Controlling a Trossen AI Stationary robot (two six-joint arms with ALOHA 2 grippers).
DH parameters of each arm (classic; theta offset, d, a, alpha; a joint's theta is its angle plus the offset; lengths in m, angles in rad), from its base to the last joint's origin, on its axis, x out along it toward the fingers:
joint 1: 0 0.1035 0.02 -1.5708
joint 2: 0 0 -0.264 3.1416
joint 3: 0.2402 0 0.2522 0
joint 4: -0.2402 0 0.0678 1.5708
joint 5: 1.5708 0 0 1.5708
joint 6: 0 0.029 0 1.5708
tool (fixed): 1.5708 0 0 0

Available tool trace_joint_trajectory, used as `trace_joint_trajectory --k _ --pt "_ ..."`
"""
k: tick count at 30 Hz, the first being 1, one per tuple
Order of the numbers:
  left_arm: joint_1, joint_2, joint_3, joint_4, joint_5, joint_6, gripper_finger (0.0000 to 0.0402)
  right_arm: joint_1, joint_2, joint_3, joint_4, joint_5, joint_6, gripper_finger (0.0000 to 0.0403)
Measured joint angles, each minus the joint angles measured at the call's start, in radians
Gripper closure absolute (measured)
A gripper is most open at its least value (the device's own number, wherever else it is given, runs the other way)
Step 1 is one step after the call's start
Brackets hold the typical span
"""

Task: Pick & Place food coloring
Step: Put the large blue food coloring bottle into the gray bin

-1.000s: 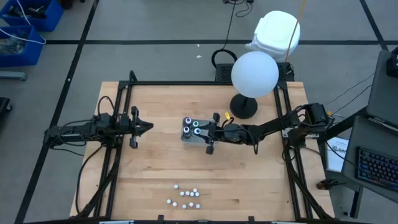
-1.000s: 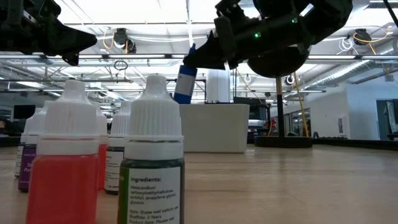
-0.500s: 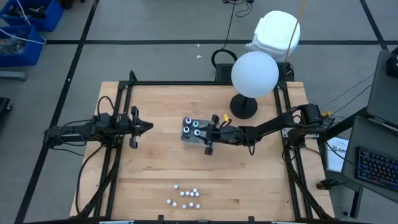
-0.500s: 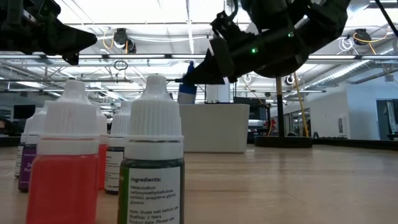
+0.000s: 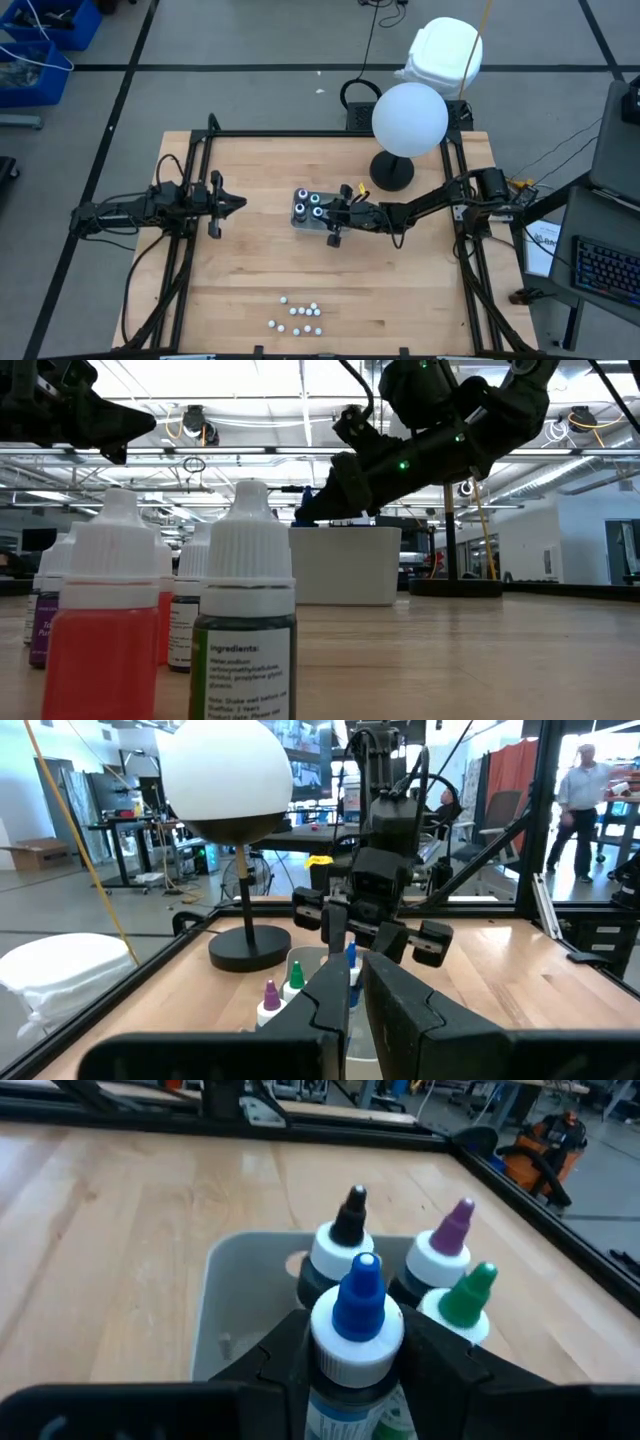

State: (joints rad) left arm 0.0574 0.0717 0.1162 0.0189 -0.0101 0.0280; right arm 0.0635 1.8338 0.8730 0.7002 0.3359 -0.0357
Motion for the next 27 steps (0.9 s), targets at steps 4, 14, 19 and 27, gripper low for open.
trace_joint_trajectory --k 4,14,19,27 --pt "0.0 0.0 0.0 0.0 0.0 0.0 0.036 -0.002 0.0 0.0 0.009 -0.001 0.0 0.0292" --pt "0.0 0.0 0.0 0.0 0.0 0.003 0.036 -0.012 0.0 0.01 0.014 -0.028 0.025 0.0293" --pt "0.0 0.0 0.0 0.001 0.0 0.011 0.036 -0.012 0.0 0.062 -0.07 -0.027 0.025 0.0289" --pt "0.0 0.0 0.0 0.001 -0.001 0.012 0.036 -0.011 0.017 0.072 -0.085 -0.027 0.054 0.029"
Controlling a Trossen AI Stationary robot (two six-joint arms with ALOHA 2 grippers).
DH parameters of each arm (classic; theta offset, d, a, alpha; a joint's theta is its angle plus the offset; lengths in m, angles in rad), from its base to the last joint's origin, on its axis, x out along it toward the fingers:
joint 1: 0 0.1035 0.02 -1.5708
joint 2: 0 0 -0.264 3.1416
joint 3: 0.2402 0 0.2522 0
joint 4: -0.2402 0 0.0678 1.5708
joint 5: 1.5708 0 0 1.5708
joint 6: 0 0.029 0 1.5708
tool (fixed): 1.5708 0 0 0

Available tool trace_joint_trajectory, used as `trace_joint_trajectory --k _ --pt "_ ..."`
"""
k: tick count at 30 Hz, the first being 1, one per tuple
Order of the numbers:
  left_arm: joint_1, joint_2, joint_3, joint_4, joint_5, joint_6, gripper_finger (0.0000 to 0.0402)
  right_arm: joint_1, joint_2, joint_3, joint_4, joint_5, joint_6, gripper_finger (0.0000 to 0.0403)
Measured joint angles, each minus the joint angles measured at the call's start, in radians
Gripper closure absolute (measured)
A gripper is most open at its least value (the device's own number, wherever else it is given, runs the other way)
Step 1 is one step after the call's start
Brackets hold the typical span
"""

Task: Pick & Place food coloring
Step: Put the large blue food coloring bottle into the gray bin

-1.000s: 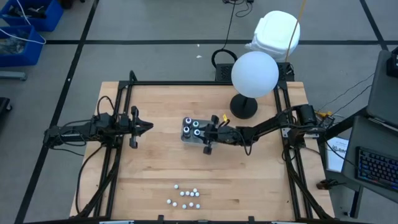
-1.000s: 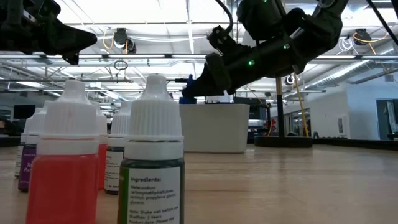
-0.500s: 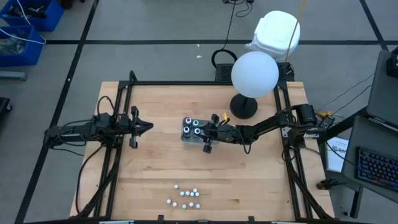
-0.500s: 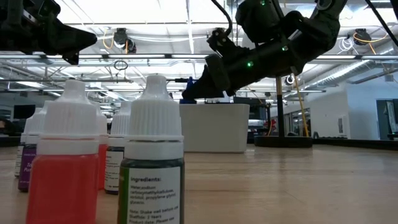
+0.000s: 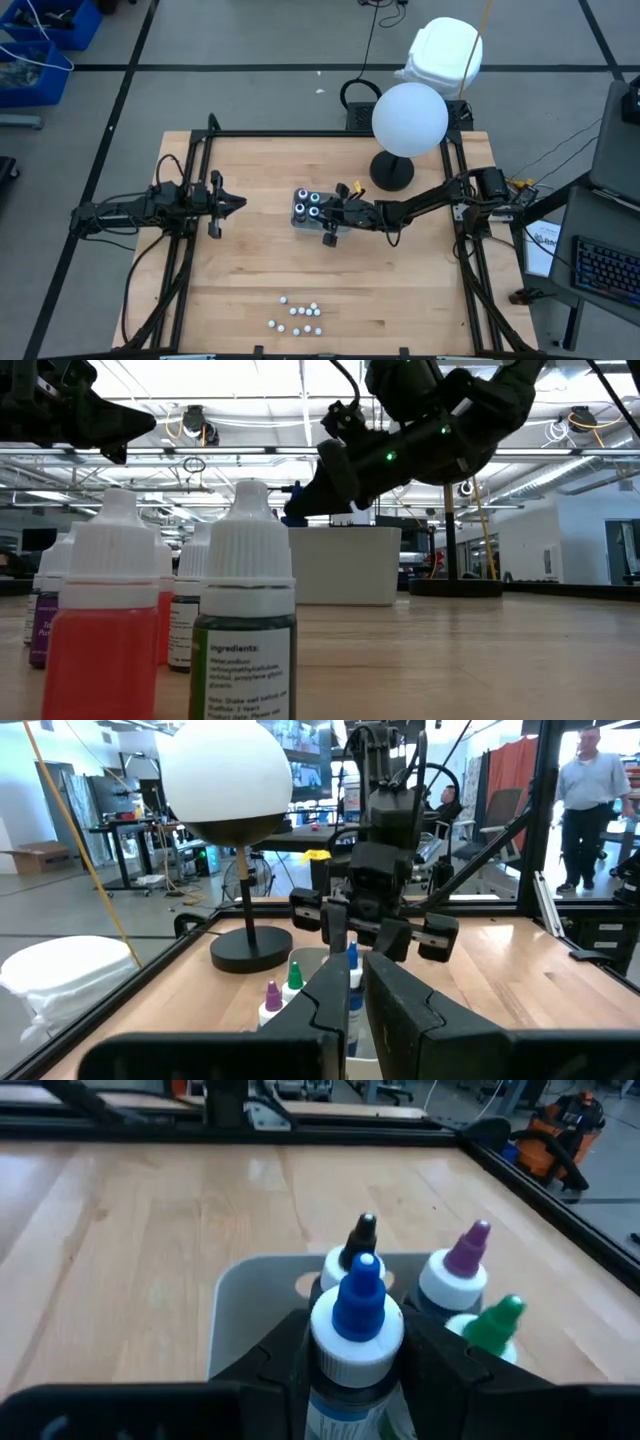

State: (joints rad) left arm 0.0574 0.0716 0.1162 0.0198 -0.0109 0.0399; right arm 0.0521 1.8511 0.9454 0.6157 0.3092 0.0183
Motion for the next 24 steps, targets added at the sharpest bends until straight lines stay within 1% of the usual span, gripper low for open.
trace_joint_trajectory --k 3,8,19,24 --pt "0.0 0.0 0.0 0.0 0.0 0.0 0.036 0.0 0.04 0.002 0.021 -0.001 0.001 0.0287" --pt "0.0 0.0 0.0 0.004 0.0 0.0 0.036 0.0 0.097 0.045 0.031 0.0 0.004 0.0292" --pt "0.0 0.0 0.0 0.007 0.001 0.003 0.036 -0.012 0.102 0.047 -0.004 0.002 0.029 0.029" --pt "0.0 0.0 0.0 0.007 0.001 0.002 0.036 -0.012 0.103 0.047 -0.011 0.001 0.035 0.0272"
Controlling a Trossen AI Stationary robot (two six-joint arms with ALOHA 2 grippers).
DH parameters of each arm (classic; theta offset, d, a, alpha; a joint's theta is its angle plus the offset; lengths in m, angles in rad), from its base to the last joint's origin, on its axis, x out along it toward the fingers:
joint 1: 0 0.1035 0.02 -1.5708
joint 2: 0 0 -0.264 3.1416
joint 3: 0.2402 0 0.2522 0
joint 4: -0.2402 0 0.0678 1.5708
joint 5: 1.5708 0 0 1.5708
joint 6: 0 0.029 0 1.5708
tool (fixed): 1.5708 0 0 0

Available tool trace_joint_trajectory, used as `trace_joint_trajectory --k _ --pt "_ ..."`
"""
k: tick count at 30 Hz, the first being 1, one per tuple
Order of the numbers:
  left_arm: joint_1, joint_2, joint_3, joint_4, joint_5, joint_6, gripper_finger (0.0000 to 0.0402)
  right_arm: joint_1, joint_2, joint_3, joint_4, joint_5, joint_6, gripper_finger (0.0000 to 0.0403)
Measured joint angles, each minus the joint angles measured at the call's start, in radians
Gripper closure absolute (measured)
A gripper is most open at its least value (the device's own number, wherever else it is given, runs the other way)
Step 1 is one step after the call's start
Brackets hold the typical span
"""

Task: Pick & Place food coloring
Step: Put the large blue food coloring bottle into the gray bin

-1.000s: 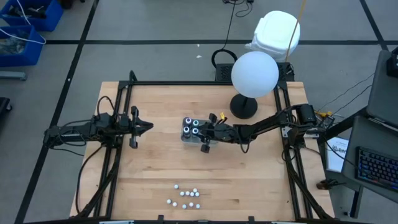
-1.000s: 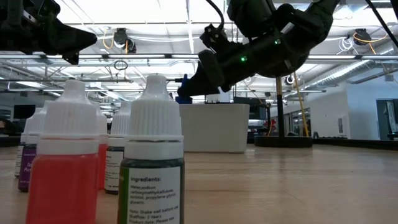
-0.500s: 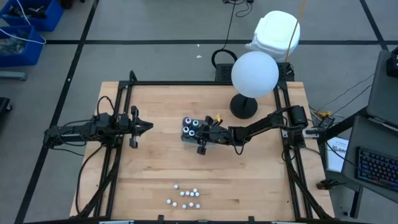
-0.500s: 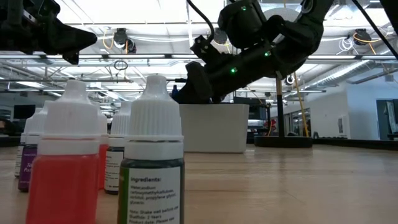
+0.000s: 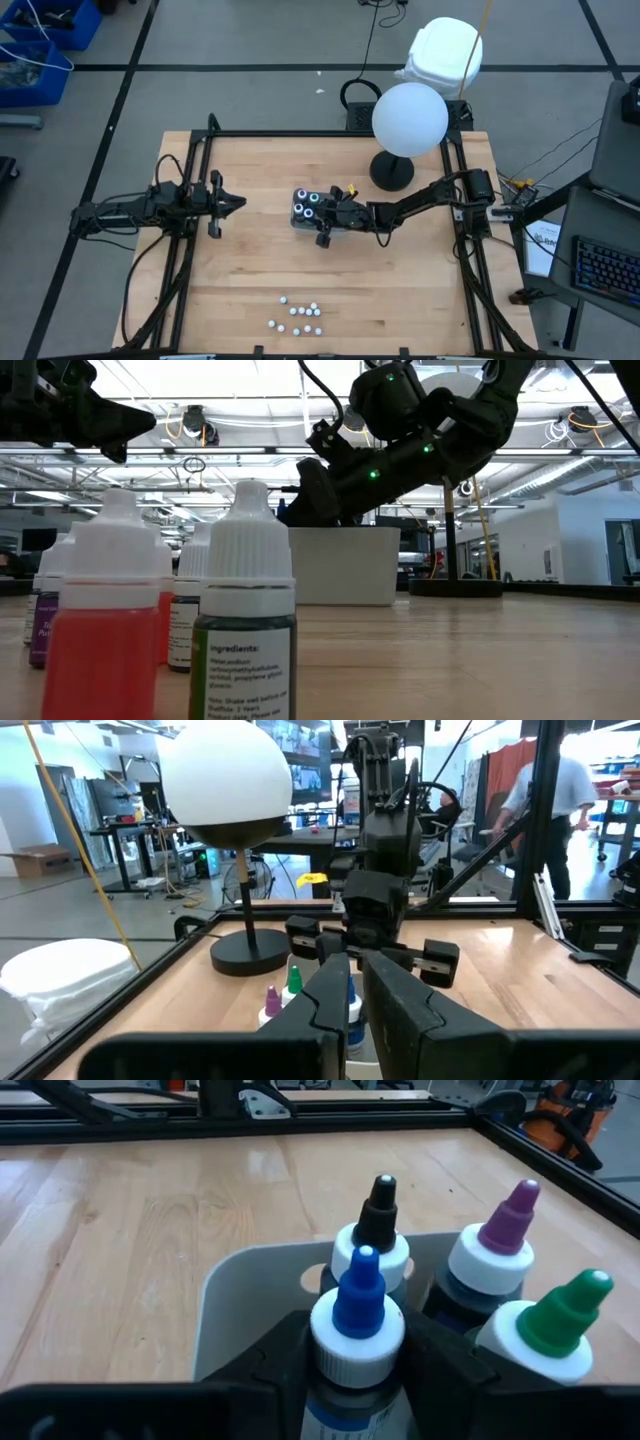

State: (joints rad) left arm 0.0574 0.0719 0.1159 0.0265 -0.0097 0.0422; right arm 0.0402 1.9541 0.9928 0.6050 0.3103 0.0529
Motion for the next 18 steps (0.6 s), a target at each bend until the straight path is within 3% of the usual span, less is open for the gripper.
trace_joint_trajectory --k 18 --pt "0.0 0.0 0.0 -0.001 0.0 -0.002 0.036 0.0 -0.016 -0.003 -0.015 -0.006 -0.037 0.0266"
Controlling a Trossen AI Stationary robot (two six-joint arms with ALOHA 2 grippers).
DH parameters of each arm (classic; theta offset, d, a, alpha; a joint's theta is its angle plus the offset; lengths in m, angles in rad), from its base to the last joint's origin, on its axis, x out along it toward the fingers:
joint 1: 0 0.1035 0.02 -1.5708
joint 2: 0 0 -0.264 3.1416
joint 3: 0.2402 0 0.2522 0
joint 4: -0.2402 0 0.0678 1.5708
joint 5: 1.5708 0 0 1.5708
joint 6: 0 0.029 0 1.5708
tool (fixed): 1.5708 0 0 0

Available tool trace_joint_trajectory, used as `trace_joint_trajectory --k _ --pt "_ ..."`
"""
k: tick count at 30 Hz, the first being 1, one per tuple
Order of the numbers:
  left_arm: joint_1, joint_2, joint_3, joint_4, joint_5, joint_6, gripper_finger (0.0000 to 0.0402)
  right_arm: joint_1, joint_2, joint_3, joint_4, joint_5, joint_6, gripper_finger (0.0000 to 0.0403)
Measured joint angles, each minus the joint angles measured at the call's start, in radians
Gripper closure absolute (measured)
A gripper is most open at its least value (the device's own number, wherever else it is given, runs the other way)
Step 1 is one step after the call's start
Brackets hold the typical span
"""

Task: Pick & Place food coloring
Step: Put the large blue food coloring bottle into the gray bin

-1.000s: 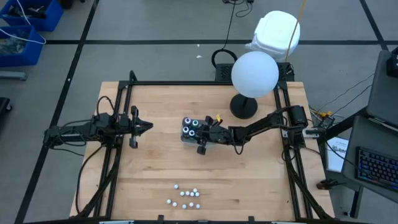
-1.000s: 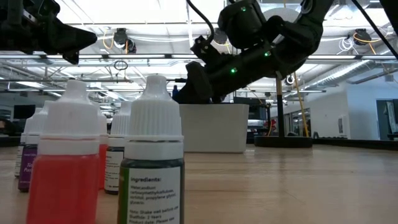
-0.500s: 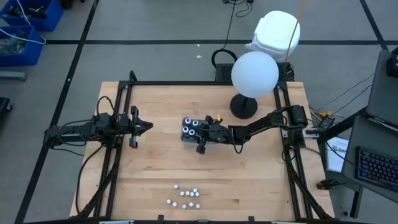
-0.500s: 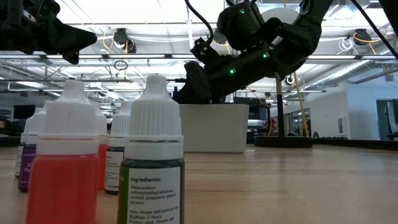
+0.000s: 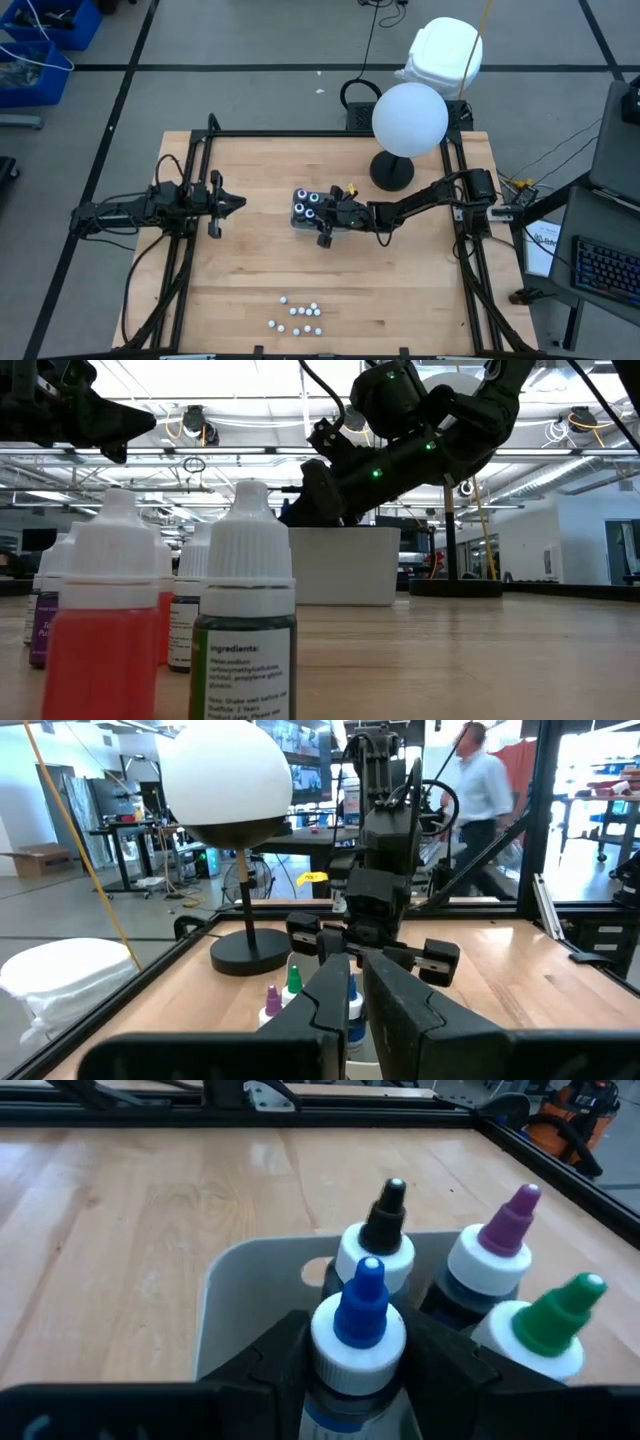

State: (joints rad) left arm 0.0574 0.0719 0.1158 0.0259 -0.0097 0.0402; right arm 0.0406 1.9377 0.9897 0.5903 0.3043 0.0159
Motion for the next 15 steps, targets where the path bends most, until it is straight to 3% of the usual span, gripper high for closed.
trace_joint_trajectory --k 15 --pt "0.0 0.0 0.0 0.0 0.0 0.0 0.036 -0.001 -0.016 0.0 -0.015 0.004 -0.001 0.0254"
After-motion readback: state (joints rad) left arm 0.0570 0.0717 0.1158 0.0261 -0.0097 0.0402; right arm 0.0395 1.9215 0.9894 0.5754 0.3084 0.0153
